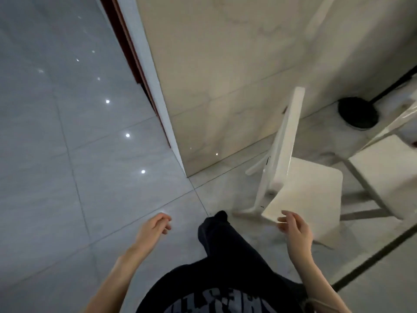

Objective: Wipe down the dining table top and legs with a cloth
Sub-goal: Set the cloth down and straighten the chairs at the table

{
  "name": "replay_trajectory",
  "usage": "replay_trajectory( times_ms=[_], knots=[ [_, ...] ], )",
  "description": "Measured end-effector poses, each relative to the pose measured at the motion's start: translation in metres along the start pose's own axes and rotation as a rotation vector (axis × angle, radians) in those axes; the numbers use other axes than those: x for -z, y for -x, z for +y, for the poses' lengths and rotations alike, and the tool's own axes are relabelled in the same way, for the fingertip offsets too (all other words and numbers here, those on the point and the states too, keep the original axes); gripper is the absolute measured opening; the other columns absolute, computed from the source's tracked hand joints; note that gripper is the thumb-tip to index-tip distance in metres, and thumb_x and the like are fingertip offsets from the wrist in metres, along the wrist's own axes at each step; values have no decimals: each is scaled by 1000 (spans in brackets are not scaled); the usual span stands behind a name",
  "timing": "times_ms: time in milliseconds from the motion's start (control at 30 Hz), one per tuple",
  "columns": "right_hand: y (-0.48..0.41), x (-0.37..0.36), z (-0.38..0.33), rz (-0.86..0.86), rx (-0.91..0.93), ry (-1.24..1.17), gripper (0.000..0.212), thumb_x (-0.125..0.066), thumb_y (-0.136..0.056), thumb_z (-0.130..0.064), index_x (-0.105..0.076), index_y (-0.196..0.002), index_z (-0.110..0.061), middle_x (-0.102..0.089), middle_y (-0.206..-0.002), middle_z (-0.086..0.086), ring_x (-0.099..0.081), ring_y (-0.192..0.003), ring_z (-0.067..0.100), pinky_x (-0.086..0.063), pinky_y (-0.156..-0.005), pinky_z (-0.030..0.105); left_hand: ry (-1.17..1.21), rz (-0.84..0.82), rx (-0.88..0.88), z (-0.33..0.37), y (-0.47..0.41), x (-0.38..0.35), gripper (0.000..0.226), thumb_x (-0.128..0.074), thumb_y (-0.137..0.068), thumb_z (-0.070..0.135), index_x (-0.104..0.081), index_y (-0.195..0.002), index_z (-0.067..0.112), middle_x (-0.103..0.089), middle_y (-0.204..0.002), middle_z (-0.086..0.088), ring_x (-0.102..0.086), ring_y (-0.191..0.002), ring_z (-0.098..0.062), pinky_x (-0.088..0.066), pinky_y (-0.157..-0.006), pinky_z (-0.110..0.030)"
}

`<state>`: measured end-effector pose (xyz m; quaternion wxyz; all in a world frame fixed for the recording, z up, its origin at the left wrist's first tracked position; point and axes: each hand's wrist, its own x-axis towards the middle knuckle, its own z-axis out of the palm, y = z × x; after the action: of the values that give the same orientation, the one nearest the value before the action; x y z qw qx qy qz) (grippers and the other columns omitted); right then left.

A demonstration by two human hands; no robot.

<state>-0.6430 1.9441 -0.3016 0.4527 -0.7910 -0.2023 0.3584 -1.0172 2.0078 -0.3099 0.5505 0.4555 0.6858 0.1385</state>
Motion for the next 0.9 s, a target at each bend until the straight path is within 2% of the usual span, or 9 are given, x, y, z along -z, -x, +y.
replay_trajectory(
  times_ms=[167,333,433,500,567,633,700,800,900],
  knots=[
    [-64,11,-77,240,62,-167,26,-43,-101,-15,-68,-105,-8,-68,-88,20,-63,-72,23,-56,-65,23,-211,-188,-186,126,-81,-16,20,-48,-96,14,-64,-89,24,-70,-83,-2,-64,-79,-20,-50,-79,-30],
    [-100,2,-128,211,70,-240,26,-43,-102,-17,-66,-109,-9,-69,-94,13,-67,-83,24,-55,-74,32,-499,-354,-500,251,-146,-60,11,-53,-94,26,-61,-102,27,-65,-94,10,-60,-86,-5,-45,-79,-26],
    [-107,-12,-143,203,95,-208,24,-44,-102,-18,-67,-109,-12,-70,-95,8,-68,-86,22,-56,-77,35,-574,-427,-685,321,-171,-91,37,-50,-85,45,-59,-111,21,-61,-107,2,-60,-96,-13,-48,-90,-34],
    [-112,-23,-143,228,77,-139,22,-46,-101,-18,-67,-108,-14,-70,-95,4,-68,-86,20,-57,-78,36,-661,-475,-890,361,-181,-112,50,-44,-81,50,-59,-114,17,-60,-109,-1,-57,-99,-12,-43,-91,-25],
    [-114,-34,-140,250,25,-97,20,-49,-100,-24,-67,-106,-18,-70,-94,0,-68,-86,17,-57,-80,39,-782,-479,-1178,394,-188,-132,47,-47,-83,44,-60,-115,12,-59,-112,-5,-50,-103,-11,-32,-86,-14],
    [-112,-42,-138,278,-15,-88,25,-49,-94,-40,-67,-101,-25,-71,-93,-3,-67,-86,15,-56,-82,43,-835,-495,-1403,417,-197,-151,44,-50,-84,39,-60,-116,12,-57,-114,-6,-45,-107,-13,-30,-88,-16],
    [-104,-49,-136,283,-50,-38,29,-46,-92,-47,-67,-96,-27,-70,-93,-2,-66,-88,17,-53,-82,42,-892,-559,-1489,433,-214,-170,45,-49,-84,41,-60,-118,14,-55,-117,-5,-46,-112,-17,-33,-97,-25],
    [-86,-66,-134,307,-122,24,44,-39,-92,-53,-68,-94,-20,-69,-92,0,-63,-88,15,-49,-82,38,-985,-603,-1648,446,-245,-203,40,-47,-84,43,-66,-103,14,-62,-102,-7,-54,-103,-27,-34,-103,-40],
    [-75,-87,-131,325,-171,64,50,-37,-84,-64,-68,-97,-27,-68,-95,-8,-62,-90,8,-50,-84,34,-1121,-625,-1762,453,-263,-228,37,-41,-86,42,-66,-80,16,-63,-82,-5,-57,-88,-28,-31,-105,-42]
  ],
)
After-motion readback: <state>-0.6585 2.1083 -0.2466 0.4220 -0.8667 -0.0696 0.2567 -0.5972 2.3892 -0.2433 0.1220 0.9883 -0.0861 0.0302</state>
